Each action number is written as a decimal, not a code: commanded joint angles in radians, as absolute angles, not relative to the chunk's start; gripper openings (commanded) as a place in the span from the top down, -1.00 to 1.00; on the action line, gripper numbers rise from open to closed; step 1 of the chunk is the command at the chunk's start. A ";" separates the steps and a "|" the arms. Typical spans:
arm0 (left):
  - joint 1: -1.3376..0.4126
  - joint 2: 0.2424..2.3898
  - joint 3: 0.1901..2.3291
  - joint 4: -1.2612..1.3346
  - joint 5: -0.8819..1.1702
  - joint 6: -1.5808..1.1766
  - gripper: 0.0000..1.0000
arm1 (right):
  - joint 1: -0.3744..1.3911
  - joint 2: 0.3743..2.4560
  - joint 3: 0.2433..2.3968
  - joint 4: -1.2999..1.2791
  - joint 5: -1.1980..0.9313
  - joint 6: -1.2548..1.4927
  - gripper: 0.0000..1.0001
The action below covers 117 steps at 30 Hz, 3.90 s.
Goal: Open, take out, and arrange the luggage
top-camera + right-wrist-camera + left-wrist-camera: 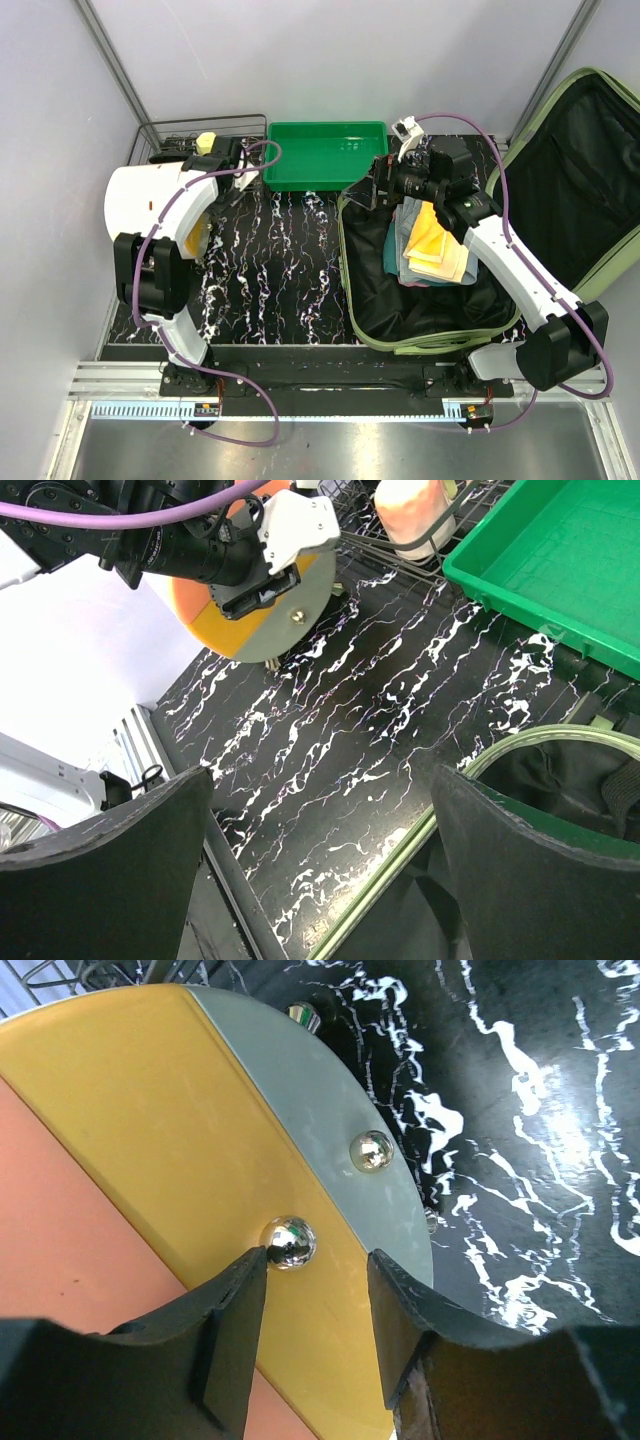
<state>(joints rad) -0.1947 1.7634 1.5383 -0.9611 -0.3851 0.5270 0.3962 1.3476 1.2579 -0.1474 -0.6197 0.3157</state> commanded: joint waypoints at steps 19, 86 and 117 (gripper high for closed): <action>-0.377 1.689 1.847 -1.166 0.076 0.483 -0.95 | 0.348 1.299 1.354 -0.427 -0.568 0.033 -0.99; -0.506 1.593 1.485 -0.254 0.799 0.373 -0.82 | 0.238 1.160 1.104 -0.729 -0.297 -0.908 1.00; -0.859 1.729 1.230 0.454 0.776 0.742 -0.82 | 0.224 1.097 1.233 -0.810 -0.644 -0.799 1.00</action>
<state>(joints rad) -0.8249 1.7119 1.1633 0.4461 0.7895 0.6239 0.2260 1.0977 1.1759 -0.7948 -0.5735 -0.8028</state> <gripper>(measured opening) 0.914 0.032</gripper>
